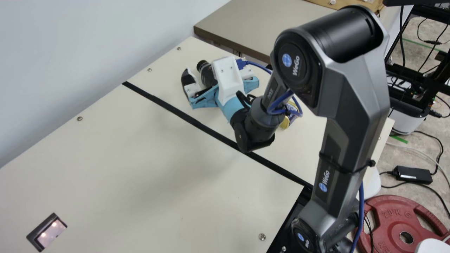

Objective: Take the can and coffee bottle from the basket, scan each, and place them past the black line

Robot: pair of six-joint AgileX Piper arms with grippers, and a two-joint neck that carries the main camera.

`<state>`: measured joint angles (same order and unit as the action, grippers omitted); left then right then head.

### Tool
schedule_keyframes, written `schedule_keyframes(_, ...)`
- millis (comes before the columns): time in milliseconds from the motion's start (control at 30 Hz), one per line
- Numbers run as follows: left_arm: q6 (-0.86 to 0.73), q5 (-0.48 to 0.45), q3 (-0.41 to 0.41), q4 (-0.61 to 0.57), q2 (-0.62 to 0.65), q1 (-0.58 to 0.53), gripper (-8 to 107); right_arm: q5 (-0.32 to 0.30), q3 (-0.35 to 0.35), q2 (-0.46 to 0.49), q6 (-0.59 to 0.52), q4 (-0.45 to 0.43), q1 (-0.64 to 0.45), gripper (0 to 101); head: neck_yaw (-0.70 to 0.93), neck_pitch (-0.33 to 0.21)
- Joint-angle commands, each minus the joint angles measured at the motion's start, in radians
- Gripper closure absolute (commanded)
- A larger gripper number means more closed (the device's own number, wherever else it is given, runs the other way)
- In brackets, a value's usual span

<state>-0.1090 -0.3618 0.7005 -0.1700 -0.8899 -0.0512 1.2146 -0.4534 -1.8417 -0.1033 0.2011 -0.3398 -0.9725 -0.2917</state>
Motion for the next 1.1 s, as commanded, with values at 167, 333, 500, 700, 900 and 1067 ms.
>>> schedule_keyframes(167,0.0,0.0,0.0,0.0,0.0,0.0,9,-0.123,-0.033,0.116,-0.001,0.028,0.131,0,-0.026,-0.023)
schedule_keyframes(333,0.0,0.0,0.0,0.0,0.0,0.0,9,-0.283,-0.08,0.208,-0.017,0.055,0.224,0,-0.026,-0.023)
schedule_keyframes(500,0.0,0.0,0.0,0.0,0.0,0.0,9,-0.454,-0.152,0.302,-0.036,0.086,0.299,0,-0.019,-0.027)
schedule_keyframes(700,0.0,0.0,0.0,0.0,0.0,0.0,9,-0.622,-0.225,0.403,-0.081,0.127,0.36,0,0.098,-0.052)
schedule_keyframes(900,0.0,0.0,0.0,0.0,0.0,0.0,9,-0.739,-0.27,0.469,-0.112,0.154,0.394,0,0.297,-0.081)
schedule_keyframes(1067,0.0,0.0,0.0,0.0,0.0,0.0,9,-0.84,-0.286,0.529,-0.119,0.154,0.411,0,0.467,-0.115)
